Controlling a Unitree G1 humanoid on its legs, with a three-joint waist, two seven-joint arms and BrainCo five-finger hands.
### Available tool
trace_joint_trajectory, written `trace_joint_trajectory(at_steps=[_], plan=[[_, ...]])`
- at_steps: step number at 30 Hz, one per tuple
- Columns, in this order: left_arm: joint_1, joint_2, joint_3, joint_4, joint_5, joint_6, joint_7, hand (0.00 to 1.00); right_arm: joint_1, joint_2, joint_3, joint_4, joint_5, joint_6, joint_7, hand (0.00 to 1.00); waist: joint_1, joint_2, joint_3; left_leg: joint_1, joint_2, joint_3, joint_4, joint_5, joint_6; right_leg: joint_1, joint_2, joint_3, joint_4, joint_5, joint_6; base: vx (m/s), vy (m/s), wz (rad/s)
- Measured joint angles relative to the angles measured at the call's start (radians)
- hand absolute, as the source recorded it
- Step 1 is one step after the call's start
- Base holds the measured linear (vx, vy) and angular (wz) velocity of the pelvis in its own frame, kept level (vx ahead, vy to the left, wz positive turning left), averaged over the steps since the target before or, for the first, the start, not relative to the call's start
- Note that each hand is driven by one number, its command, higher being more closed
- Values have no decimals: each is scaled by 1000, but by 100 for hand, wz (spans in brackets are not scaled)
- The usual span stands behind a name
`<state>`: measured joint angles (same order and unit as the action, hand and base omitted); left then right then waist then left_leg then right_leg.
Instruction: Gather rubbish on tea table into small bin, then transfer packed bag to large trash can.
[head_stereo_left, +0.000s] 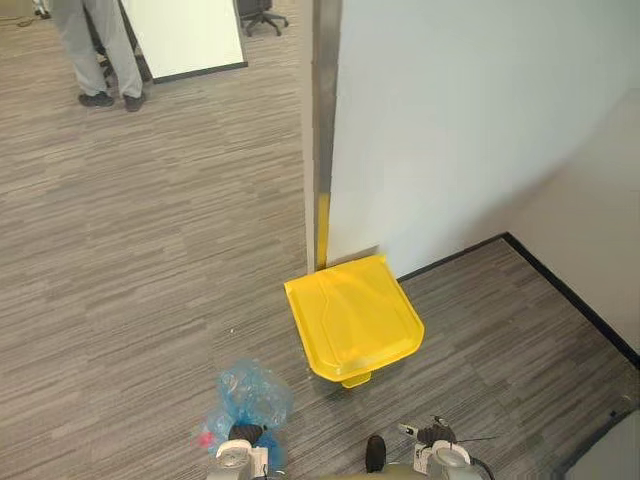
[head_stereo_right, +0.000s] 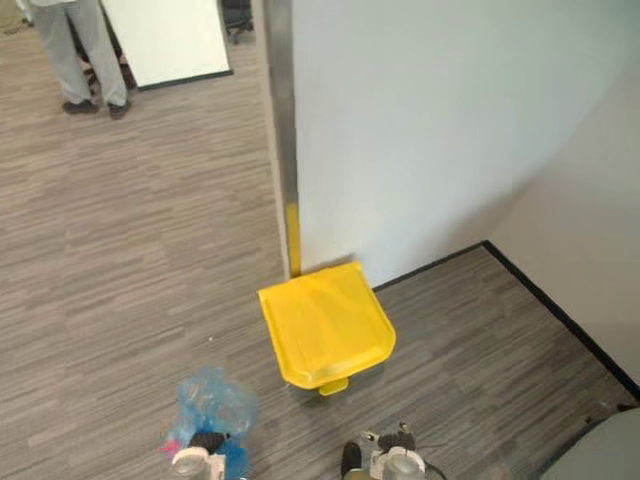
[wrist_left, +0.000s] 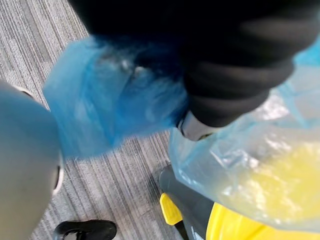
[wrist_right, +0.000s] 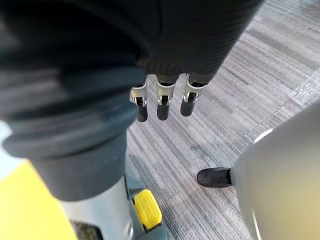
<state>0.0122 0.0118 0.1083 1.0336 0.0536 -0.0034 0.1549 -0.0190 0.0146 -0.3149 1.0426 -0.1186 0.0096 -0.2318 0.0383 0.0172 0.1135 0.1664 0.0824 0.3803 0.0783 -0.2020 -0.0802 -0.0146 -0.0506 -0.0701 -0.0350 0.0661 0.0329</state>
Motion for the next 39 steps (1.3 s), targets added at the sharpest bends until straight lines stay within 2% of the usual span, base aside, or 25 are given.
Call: trace_joint_trajectory(at_steps=[4, 7, 8, 9, 10, 11, 13, 15, 16, 17, 18, 19, 20, 21, 23, 25, 28, 31, 33, 34, 36, 37, 39], plan=[[-1, -15, 45, -4, -16, -1, 1, 100, -2, -6, 3, -1, 0, 0, -7, 0, 5, -3, 7, 10, -3, 39, 1, -3, 5, -41, 1, 26, 66, -8, 4, -95, -9, -29], [-3, -23, 63, -21, -18, -2, 17, 100, 2, -16, 3, -5, 1, 0, -16, 0, 3, -18, 23, 13, -15, 27, 23, -23, 24, -112, -30, 25, 247, -90, 13, -111, -11, 3], [-7, -26, 77, -23, -17, -3, 18, 100, 13, -16, -5, -8, 9, -1, -22, 0, 2, -27, 27, 15, -27, 10, 31, -42, 41, -138, -52, 23, 324, -123, 23, -93, -5, 22], [-14, -34, 96, -21, -17, -3, 18, 100, 11, -16, -12, -9, 10, -3, -24, 0, -1, -28, 29, 30, -36, -11, 27, -52, 57, -174, -68, 21, 410, -132, 35, -84, 1, 18], [-20, -40, 106, -20, -17, -2, 19, 100, 3, -15, -22, -16, 12, -3, -24, 0, -5, -21, 42, 43, -40, -20, 25, -56, 69, -223, -76, 7, 506, -130, 37, -74, 4, 9], [-21, -39, 111, -19, -17, -1, 20, 100, -5, -15, -27, -25, 11, -1, -25, 0, -7, -26, 51, 56, -35, -31, 32, -65, 73, -261, -75, -15, 552, -155, 29, -27, -1, 9], [-25, -30, 118, -18, -17, -1, 20, 100, -14, -11, -28, -31, 11, 0, -27, 0, -3, -27, 56, 61, -20, -39, 60, -85, 64, -319, -62, -34, 517, -140, 23, 28, -37, 13], [-37, -28, 162, -17, -18, -1, 25, 100, -28, -4, -44, -31, 11, 3, -38, 0, 2, -44, 78, 59, -12, -42, 88, -107, 52, -339, -43, -33, 414, -109, 19, 111, -116, 24], [-44, -24, 193, -19, -18, -1, 41, 100, -29, 6, -68, -30, 11, 8, -51, 0, 1, -69, 92, 60, -19, -62, 129, -139, 32, -338, -46, -31, 359, -113, 20, 304, -223, 37], [-56, -24, 217, -17, -18, -3, 46, 100, -28, 11, -91, -27, 16, 10, -61, 0, 3, -94, 98, 61, -34, -82, 172, -175, 5, -336, -56, -23, 364, -97, 41, 327, -212, 26], [-62, -27, 223, -15, -19, -3, 52, 100, -29, 8, -101, -25, 23, 11, -65, 0, 8, -75, 108, 61, -23, -88, 187, -182, 3, -341, -50, -32, 385, -110, 51, 279, -154, 6], [-69, -38, 226, -11, -19, -5, 58, 100, -40, -3, -115, -28, 37, 9, -67, 0, 9, -43, 118, 60, 2, -97, 187, -188, -1, -344, -31, -40, 397, -121, 52, 236, -95, 5], [-79, -50, 226, -8, -18, -6, 58, 100, -43, -6, -133, -35, 45, 8, -69, 0, 7, -26, 128, 59, 12, -119, 182, -189, -1, -344, -23, -49, 406, -121, 52, 223, -93, 20], [-78, -58, 226, -8, -18, -7, 58, 100, -42, -7, -140, -37, 47, 8, -70, 0, 7, -24, 130, 61, 16, -134, 180, -189, -1, -344, -20, -50, 418, -121, 51, 239, -108, 43], [-81, -71, 216, -5, -19, -10, 53, 100, -30, -7, -147, -40, 48, 11, -66, 0, 7, -26, 127, 68, 24, -180, 186, -199, 13, -344, -20, -57, 476, -150, 21, 165, -79, 43], [-87, -72, 221, -3, -21, -11, 54, 100, -29, -7, -143, -40, 51, 12, -60, 0, 10, -24, 125, 81, 30, -199, 186, -207, 13, -344, -21, -64, 516, -187, 21, 131, -33, 16], [-80, -81, 226, 0, -20, -3, 52, 100, -24, -18, -119, -40, 52, 20, -47, 0, 15, -7, 86, 79, 32, -218, 156, -214, 15, -377, -21, -66, 557, -218, 6, 121, 9, 5], [-81, -80, 216, 0, -21, 1, 39, 100, -33, -22, -70, -51, 52, 18, -43, 0, 9, 12, 62, 81, 28, -246, 131, -206, 3, -388, -38, -78, 585, -242, 9, 197, 49, 15], [-75, -76, 161, -1, -20, 2, 35, 100, -34, -29, 3, -53, 51, 17, -32, 0, 11, 29, 24, 80, 24, -292, 101, -176, -28, -388, -64, -79, 598, -258, 22, 237, 61, 42], [-74, -75, 137, -3, -21, 2, 35, 100, -35, -32, 26, -53, 56, 17, -28, 0, 12, 28, 19, 78, 15, -311, 88, -158, -30, -388, -74, -63, 602, -259, 23, 175, 47, 74], [-93, -72, 79, -36, -36, -1, 35, 100, -45, -30, 111, -94, 83, 15, -24, 0, 12, 13, 5, 67, -7, -367, 47, -79, -33, -414, -114, -55, 648, -257, 23, 195, -6, 71], [-93, -72, 70, -46, -41, -2, 37, 100, -54, -23, 136, -114, 85, 12, -23, 0, 14, 15, -3, 53, -6, -377, 47, -77, -36, -429, -115, -54, 657, -256, 22, 198, -30, 34], [-100, -64, 31, -64, -50, -3, 39, 100, -103, -1, 198, -197, 92, -3, -25, 0, 15, 22, -27, -12, -1, -401, 45, -76, -37, -437, -115, -51, 562, -256, 24, 125, -9, 25]])
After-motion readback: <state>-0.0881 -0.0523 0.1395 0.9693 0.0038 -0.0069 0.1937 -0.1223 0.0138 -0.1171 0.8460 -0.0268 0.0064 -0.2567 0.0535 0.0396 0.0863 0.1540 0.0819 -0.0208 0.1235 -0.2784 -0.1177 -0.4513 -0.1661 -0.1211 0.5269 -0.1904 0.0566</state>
